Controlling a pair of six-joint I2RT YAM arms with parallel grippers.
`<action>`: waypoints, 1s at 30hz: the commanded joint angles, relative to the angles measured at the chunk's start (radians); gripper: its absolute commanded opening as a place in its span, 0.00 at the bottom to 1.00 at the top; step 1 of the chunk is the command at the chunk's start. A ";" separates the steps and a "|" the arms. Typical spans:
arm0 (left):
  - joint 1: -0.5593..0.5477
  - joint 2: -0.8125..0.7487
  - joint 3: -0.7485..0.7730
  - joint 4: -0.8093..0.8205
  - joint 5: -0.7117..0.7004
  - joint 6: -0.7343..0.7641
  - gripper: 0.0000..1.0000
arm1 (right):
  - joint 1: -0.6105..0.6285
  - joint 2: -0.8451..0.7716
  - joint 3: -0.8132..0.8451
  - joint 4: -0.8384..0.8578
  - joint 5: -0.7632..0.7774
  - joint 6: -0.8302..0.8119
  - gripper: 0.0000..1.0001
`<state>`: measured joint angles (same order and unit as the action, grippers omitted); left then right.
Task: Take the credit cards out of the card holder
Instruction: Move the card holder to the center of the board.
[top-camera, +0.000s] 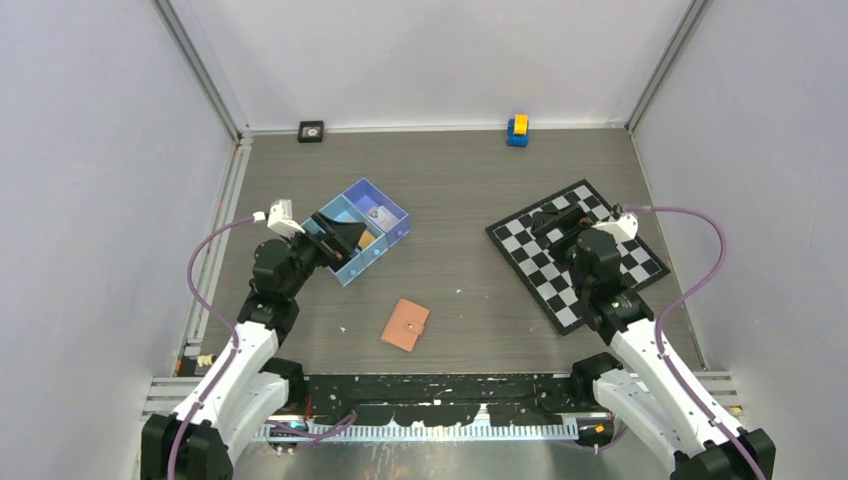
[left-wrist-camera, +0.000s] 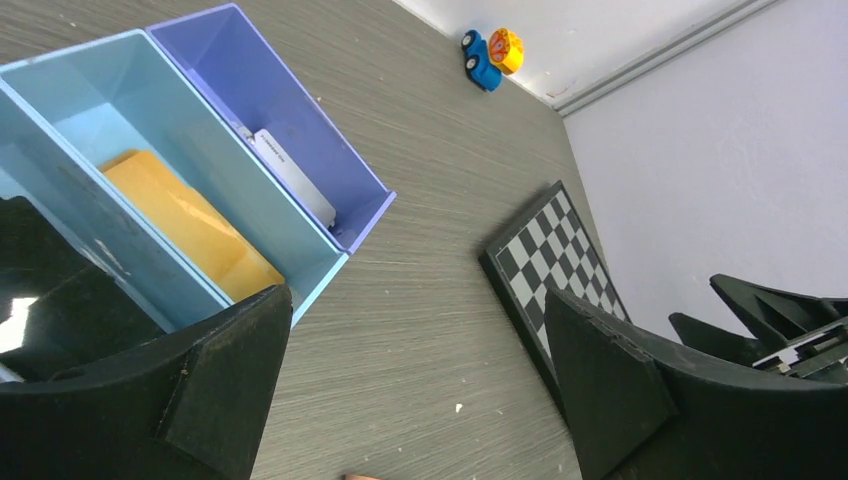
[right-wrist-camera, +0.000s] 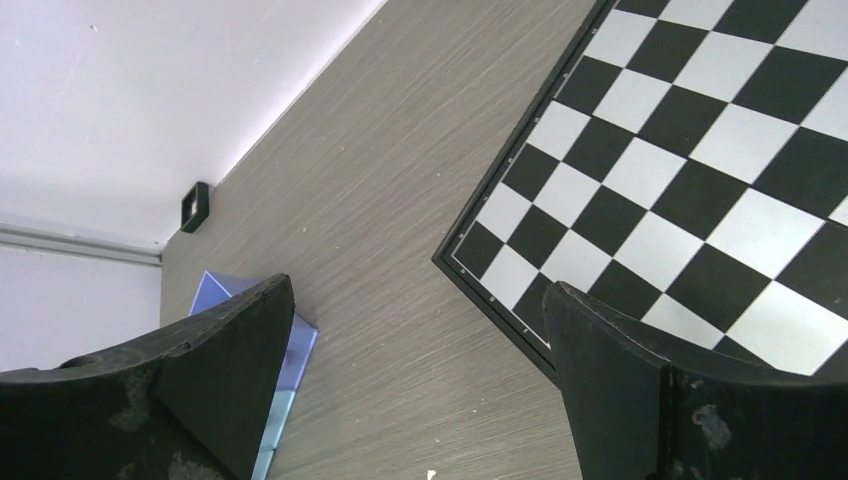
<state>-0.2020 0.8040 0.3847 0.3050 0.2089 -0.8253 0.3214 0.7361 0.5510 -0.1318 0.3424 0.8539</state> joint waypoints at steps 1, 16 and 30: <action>-0.002 -0.077 0.021 -0.058 -0.023 0.074 1.00 | 0.000 -0.021 -0.047 0.103 0.030 -0.011 1.00; -0.004 0.075 -0.052 0.247 0.200 0.069 0.98 | 0.116 0.460 0.029 0.503 -0.678 -0.245 0.94; -0.004 0.007 -0.068 0.116 0.070 -0.006 0.94 | 0.452 0.859 0.368 0.064 -0.618 -0.573 0.84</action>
<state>-0.2031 0.8536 0.2920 0.4568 0.3401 -0.7750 0.7517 1.5253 0.8406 0.0895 -0.2989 0.3809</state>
